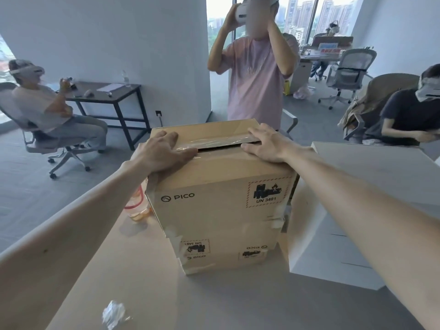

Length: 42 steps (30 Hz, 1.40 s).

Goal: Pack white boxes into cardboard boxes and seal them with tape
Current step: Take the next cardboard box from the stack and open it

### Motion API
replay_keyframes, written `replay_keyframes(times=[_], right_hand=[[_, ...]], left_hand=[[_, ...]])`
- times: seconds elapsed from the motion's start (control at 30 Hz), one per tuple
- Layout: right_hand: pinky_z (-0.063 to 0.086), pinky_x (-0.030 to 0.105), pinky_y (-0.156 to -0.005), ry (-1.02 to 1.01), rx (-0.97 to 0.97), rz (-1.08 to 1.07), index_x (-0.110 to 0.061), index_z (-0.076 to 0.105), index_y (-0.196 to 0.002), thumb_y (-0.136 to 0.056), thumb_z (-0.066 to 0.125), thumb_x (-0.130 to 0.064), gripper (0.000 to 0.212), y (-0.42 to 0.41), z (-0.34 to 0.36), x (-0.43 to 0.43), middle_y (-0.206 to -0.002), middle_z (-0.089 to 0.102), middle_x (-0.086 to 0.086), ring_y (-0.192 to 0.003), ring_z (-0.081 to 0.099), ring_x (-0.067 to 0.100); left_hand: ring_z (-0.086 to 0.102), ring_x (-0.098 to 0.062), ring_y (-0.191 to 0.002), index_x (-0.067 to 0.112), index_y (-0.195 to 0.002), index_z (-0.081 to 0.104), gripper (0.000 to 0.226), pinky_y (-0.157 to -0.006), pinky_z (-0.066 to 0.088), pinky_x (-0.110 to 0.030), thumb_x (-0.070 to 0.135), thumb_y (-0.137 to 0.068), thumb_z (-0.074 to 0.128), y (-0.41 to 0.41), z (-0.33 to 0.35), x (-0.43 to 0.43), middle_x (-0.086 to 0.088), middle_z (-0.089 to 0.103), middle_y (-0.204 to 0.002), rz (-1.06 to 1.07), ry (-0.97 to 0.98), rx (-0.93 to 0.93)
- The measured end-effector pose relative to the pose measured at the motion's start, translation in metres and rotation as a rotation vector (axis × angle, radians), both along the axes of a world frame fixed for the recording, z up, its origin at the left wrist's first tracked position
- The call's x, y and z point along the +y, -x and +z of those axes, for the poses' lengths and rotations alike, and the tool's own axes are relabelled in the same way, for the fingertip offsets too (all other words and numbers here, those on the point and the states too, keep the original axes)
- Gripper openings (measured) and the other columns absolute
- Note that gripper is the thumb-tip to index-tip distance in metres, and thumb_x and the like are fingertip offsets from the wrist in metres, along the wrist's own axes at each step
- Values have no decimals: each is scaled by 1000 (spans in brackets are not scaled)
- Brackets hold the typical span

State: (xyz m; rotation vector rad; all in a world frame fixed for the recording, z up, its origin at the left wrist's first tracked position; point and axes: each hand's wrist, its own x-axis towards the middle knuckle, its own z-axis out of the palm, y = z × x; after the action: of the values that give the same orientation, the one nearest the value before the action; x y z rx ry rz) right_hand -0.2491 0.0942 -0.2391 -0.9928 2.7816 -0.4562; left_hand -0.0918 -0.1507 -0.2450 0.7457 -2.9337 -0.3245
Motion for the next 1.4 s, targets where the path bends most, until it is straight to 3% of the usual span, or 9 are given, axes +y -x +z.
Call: replay_keyframes(times=[0.13, 0.27, 0.6, 0.77, 1.07, 1.4], right_hand=[[17, 42, -117, 45, 41, 29, -27, 23, -154, -92, 49, -60, 75, -7, 1, 9, -164, 2, 4, -149, 16, 27], [20, 43, -116, 99, 101, 58, -26, 23, -155, -94, 49, -58, 74, -27, 12, 27, -164, 5, 5, -148, 19, 27], [24, 41, -115, 220, 173, 133, -27, 25, -154, -92, 50, -59, 74, -95, 31, 110, -164, 8, 5, -147, 23, 26], [25, 44, -115, 272, 167, 198, -27, 27, -153, -91, 52, -60, 75, -141, 17, 146, -164, 9, 4, -147, 23, 26], [28, 49, -116, 318, 85, 205, -26, 32, -152, -90, 56, -56, 73, -209, -58, 203, -164, 10, 4, -147, 23, 25], [40, 48, -104, 195, -7, 15, -28, 35, -150, -91, 56, -53, 68, -228, -163, 279, -164, 6, -4, -145, 27, 19]], left_hand=[[50, -32, -126, 19, -135, 50, 87, -96, 41, -48, 84, -78, 49, -9, 4, 11, -5, 46, -143, -10, 5, 68], [53, -33, -122, 23, -135, 50, 86, -92, 42, -47, 86, -75, 50, -30, 16, 33, -1, 46, -143, 31, 24, 152], [48, -32, -131, 33, -141, 45, 95, -103, 40, -50, 93, -68, 44, -117, 39, 119, 9, 37, -153, 108, 93, 276], [40, -27, -139, 31, -144, 45, 85, -109, 35, -49, 82, -78, 54, -181, 27, 170, 6, 34, -158, 163, 103, 332], [35, -25, -144, 32, -147, 42, 88, -111, 32, -49, 83, -76, 50, -256, -36, 233, 6, 26, -162, 199, 79, 263], [36, -23, -143, 32, -152, 34, 85, -111, 34, -44, 72, -82, 59, -233, -152, 279, 9, 14, -165, 62, -147, 126]])
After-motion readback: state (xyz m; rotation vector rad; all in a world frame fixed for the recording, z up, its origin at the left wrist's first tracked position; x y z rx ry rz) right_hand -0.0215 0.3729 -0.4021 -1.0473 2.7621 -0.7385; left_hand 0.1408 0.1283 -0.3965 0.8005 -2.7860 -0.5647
